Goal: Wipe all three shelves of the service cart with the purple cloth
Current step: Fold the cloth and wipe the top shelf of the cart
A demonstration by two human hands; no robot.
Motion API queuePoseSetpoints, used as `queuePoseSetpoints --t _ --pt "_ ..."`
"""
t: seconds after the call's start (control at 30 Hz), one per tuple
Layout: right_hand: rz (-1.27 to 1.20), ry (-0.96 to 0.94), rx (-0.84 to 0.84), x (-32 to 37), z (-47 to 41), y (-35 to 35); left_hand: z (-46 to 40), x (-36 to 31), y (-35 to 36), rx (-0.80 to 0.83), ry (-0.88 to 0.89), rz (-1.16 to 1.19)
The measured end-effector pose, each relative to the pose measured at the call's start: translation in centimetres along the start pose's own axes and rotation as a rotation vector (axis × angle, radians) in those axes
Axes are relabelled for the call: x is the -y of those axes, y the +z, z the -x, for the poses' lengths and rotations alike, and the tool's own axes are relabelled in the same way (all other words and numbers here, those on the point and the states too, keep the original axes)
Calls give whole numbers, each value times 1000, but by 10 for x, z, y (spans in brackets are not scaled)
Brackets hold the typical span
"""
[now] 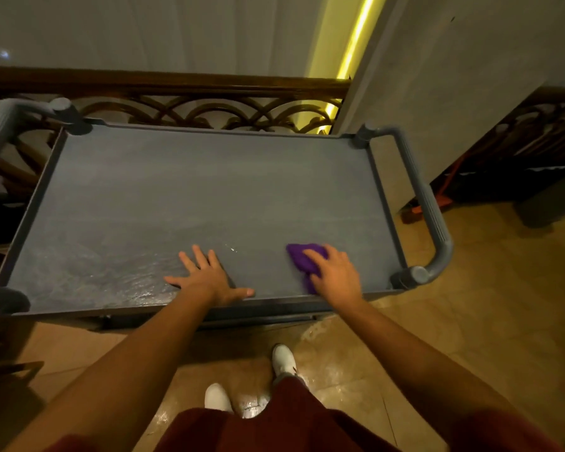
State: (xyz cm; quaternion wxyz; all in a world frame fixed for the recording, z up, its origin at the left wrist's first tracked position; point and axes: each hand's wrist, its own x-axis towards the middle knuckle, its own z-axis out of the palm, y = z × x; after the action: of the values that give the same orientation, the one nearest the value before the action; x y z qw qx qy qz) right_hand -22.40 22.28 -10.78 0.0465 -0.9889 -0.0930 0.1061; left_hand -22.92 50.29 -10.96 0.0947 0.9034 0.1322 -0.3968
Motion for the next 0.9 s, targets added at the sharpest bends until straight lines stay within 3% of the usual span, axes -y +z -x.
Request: queuePoseSetpoints --t 0.13,0.2,0.37,0.5,0.7,0.8,0.9 --pt "80 236 -37 -97 5 -23 -8 -18 3 -16 -66 -53" --pt "45 269 -44 -109 -6 -26 -10 -31 1 -27 -81 -60" --pt "-202 317 -279 -118 -33 -36 -12 -16 -4 -175 -106 19" --pt "-247 440 -242 -124 -55 -23 -11 -6 4 -175 -205 105" --pt "-462 303 -427 -98 -72 12 -3 -4 17 -247 -190 149" --pt "-577 256 -388 -58 -89 10 0 -7 14 -226 -182 162" --pt "-644 42 -280 0 -99 9 -4 -7 13 -218 -161 159"
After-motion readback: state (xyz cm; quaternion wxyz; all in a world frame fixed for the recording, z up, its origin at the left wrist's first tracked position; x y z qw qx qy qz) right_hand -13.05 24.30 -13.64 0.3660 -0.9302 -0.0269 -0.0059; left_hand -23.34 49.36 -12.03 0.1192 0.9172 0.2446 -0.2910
